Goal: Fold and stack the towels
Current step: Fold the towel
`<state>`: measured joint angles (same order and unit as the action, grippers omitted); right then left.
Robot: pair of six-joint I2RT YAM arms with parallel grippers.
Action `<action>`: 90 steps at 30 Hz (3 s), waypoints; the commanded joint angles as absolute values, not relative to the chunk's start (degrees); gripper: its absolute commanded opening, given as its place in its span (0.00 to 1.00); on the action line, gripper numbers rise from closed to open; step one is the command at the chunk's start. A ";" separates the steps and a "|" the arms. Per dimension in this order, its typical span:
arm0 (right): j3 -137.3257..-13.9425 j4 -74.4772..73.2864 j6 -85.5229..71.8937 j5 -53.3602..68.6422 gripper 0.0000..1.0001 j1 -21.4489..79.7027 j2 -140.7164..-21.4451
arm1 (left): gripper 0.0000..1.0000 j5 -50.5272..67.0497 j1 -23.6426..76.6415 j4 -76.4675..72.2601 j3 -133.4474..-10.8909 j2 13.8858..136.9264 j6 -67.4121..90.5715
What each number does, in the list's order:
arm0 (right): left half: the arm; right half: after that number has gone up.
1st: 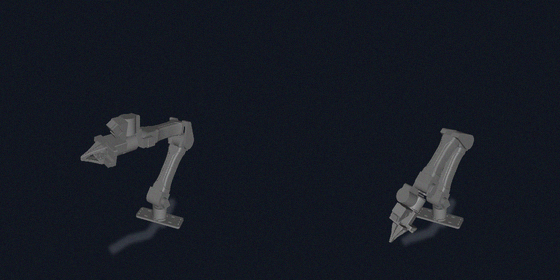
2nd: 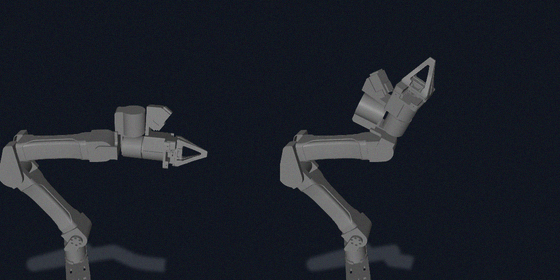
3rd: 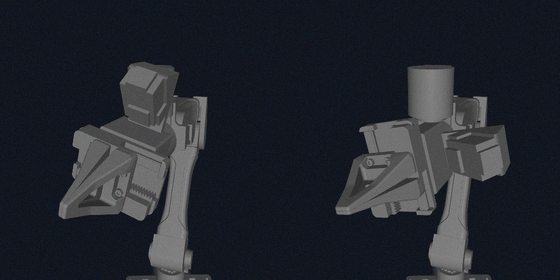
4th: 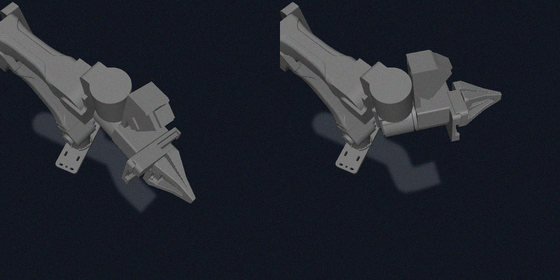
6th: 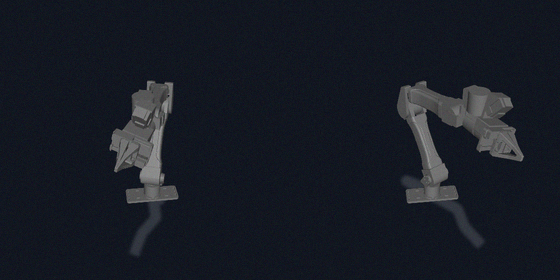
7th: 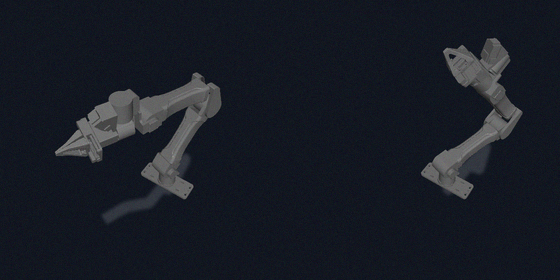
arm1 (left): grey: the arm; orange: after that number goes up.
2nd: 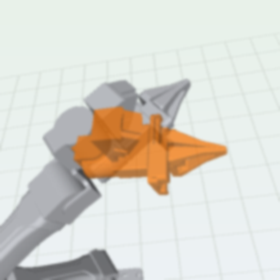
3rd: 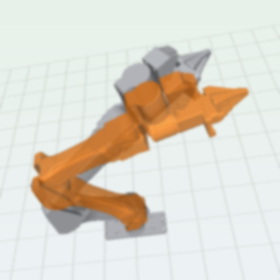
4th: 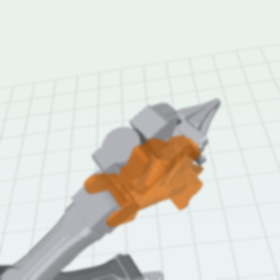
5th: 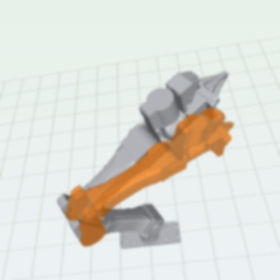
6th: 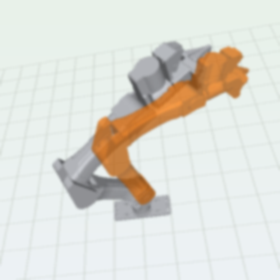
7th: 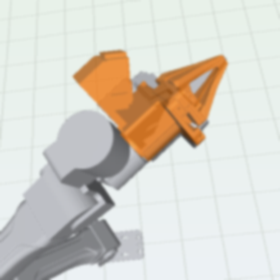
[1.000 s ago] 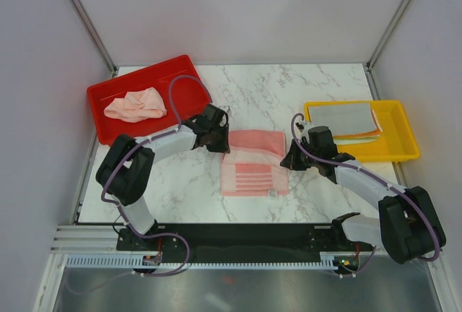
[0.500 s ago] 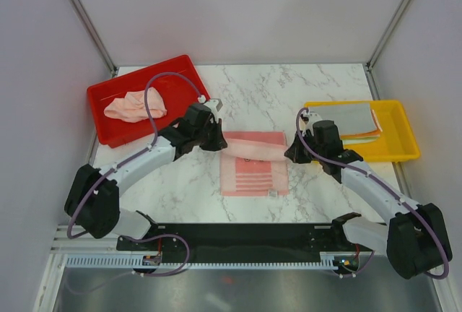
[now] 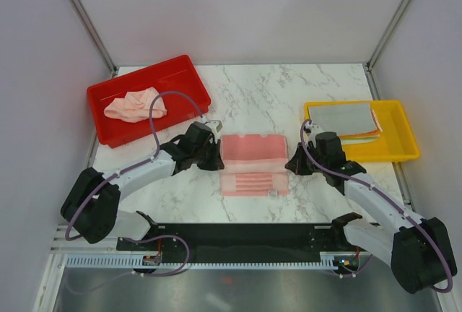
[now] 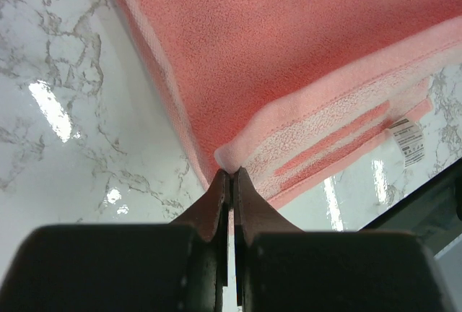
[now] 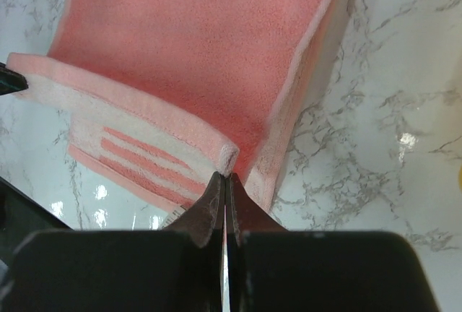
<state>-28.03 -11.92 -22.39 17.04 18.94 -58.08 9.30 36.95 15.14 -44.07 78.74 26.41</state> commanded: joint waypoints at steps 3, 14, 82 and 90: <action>-26.63 -9.32 -25.75 19.34 0.00 19.42 -57.13 | 0.02 9.67 37.62 11.42 -42.80 77.61 28.12; -23.56 -9.23 -30.32 18.20 0.00 20.83 -55.28 | 0.02 8.96 39.02 10.46 -40.17 76.55 28.83; -37.86 -24.34 -29.55 9.76 0.50 21.80 -58.42 | 0.62 0.18 42.89 20.74 -44.81 74.34 31.73; -43.24 -26.28 -23.47 14.84 0.51 21.88 -73.72 | 0.60 7.37 41.66 22.32 -50.36 84.02 32.78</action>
